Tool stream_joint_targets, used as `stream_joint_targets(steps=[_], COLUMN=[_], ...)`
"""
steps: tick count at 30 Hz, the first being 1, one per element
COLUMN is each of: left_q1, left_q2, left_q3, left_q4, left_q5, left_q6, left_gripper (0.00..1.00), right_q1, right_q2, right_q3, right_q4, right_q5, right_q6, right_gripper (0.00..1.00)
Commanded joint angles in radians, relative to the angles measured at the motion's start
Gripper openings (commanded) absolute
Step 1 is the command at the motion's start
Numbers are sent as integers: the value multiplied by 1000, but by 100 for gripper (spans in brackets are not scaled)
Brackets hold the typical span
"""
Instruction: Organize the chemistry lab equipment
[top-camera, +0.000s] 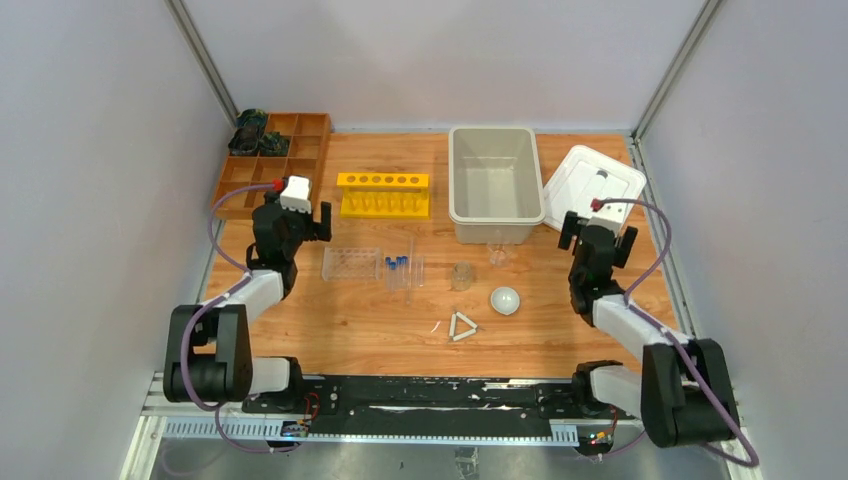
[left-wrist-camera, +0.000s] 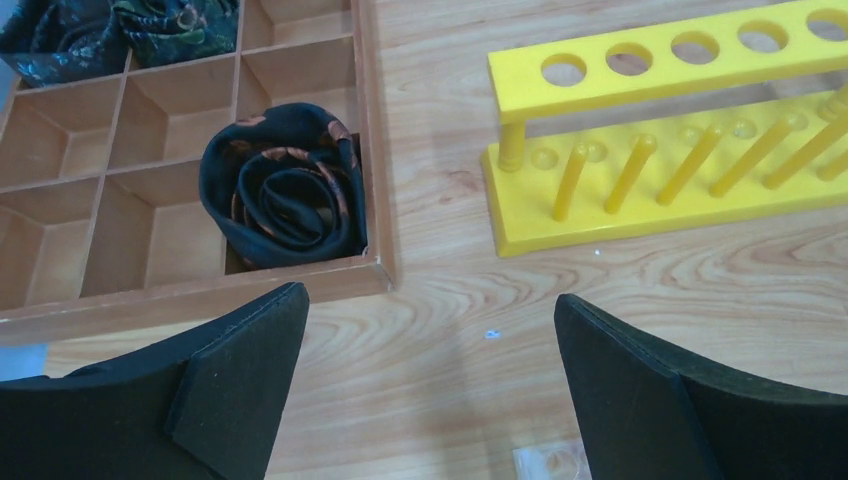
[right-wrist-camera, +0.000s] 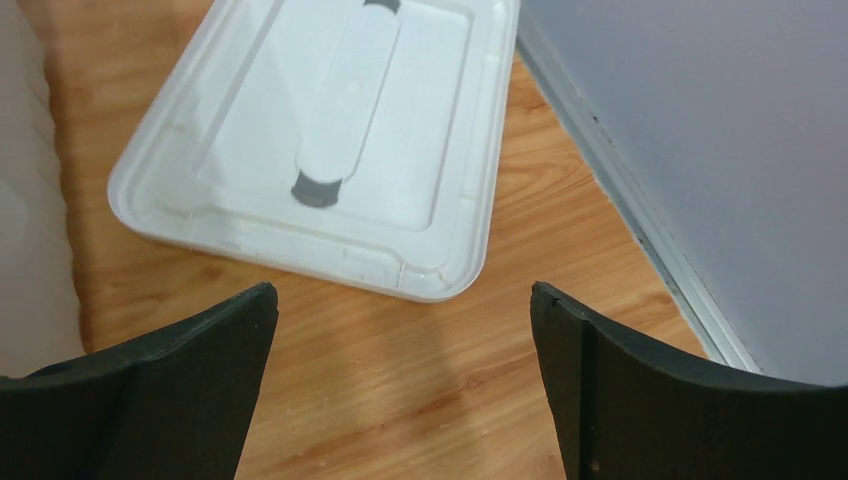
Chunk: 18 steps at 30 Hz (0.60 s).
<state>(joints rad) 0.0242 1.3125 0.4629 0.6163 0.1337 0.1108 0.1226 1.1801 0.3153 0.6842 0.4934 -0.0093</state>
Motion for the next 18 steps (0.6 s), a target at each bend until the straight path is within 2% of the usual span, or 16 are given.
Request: stream_joint_targets(steps=[1,7,11,12,14,15,16,18], left_q1=[13,14,17,19,25,30,33,37], left_q2=[-60,-181,-167,-152,-117,-101,-88,-69], left_q3=[59,171,339,386,483,522,558,613], left_q4=[-281,-473,-665,-726,-850,-897,-933,-988], left_q5=[2,51,59,67,86,98,104,102], left_q6=[56,60,37,29,13,4,-4,-22], left_gripper=[100,100,100,100,100,100,100,100], right_q1=[13,12,11,11,11,12,15,47], right_q2=[-138,-278,-355,-375,-419,-421,-387,-225], right_q3=[133,289,463,481,430,444,507,738], right_q4=[-429,-773,-916,-895,-722,-723,-805,-1096], right_q5=[145,123,-41,-114,-346,-385,-397,-351], right_q6=[218,437,566,558,472,479,495,503], right_gripper=[100,100,100,100,100,100,100,100])
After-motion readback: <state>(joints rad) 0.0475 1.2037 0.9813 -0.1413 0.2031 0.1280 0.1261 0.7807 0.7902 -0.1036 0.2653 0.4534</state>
